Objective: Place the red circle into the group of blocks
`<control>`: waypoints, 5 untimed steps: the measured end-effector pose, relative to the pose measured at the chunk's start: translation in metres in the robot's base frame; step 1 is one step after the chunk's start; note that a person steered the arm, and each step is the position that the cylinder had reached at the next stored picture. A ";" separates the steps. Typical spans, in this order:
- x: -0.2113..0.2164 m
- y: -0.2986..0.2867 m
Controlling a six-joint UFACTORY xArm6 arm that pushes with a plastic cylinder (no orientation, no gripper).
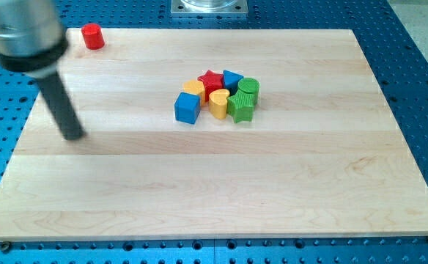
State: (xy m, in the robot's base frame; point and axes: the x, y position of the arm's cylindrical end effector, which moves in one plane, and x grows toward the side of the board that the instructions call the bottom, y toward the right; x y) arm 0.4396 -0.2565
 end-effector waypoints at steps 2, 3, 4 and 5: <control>-0.139 -0.046; -0.219 -0.021; -0.245 0.035; -0.176 0.104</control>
State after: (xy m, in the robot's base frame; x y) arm 0.2637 -0.1525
